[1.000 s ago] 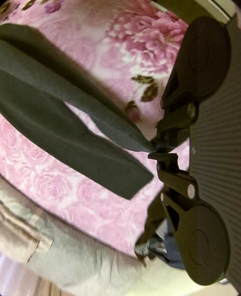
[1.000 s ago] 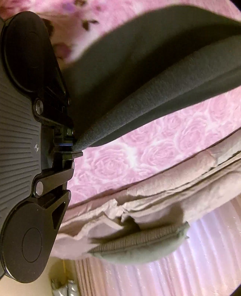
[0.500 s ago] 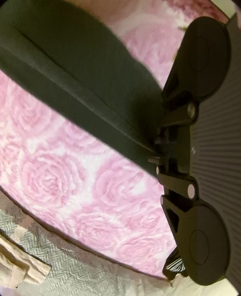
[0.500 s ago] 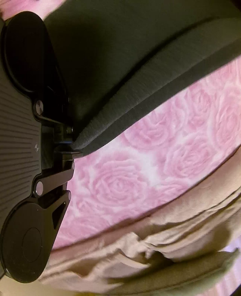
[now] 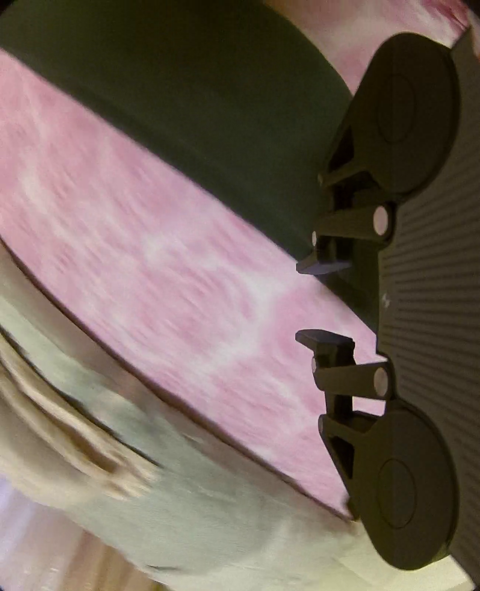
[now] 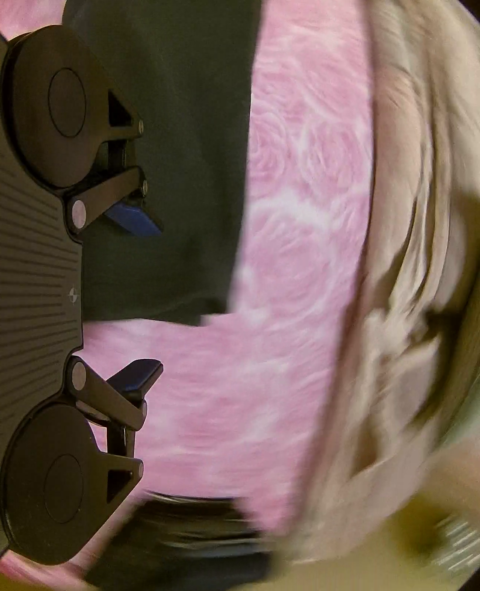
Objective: Fold clothes
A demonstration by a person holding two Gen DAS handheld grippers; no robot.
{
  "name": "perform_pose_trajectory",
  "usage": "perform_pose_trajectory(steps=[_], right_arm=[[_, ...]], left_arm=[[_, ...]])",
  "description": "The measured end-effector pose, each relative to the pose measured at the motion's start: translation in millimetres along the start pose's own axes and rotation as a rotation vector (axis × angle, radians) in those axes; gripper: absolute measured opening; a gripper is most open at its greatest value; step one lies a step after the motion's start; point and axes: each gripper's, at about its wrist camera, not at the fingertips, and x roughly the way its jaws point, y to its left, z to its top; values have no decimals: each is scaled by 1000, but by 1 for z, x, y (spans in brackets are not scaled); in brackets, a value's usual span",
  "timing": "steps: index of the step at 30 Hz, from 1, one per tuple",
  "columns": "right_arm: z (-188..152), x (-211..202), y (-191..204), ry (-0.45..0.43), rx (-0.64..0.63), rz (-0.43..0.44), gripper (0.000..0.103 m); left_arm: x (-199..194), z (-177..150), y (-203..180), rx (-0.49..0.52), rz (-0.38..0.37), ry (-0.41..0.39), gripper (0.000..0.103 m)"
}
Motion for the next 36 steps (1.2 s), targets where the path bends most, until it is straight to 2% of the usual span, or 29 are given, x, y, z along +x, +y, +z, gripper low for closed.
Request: perform_pose_trajectory(steps=[3, 7, 11, 14, 17, 20, 22, 24, 26, 30, 32, 36], right_arm=[[-34, -5, -25, 47, 251, 66, 77], [-90, -3, -54, 59, 632, 209, 77], [-127, 12, -64, -2, 891, 346, 76], [-142, 24, -68, -87, 1057, 420, 76], [-143, 32, -72, -162, 1131, 432, 76], [-144, 42, -78, -174, 1217, 434, 35], [-148, 49, -87, -151, 1273, 457, 28], [-147, 41, -100, -156, 1220, 472, 21], [-145, 27, -115, -167, 1174, 476, 20], [-164, -4, -154, -196, 1173, 392, 20], [-178, -7, -172, -161, 1163, 356, 20], [-200, -4, -181, -121, 1152, 370, 21]], left_arm=[[-22, 25, -54, 57, -73, -103, 30], [-52, 63, -133, 104, -239, -242, 34], [-74, 103, -202, 145, -340, -340, 40], [-76, 133, -242, 201, -380, -356, 41], [-74, 163, -264, 197, -402, -352, 41], [-74, 189, -278, 217, -398, -342, 41], [-74, 207, -285, 245, -392, -337, 41], [-76, 225, -291, 282, -389, -344, 41], [-81, 241, -297, 305, -398, -363, 41], [-90, 281, -308, 301, -463, -408, 41], [-90, 307, -316, 292, -510, -427, 41], [-74, 370, -341, 257, -601, -427, 42]])
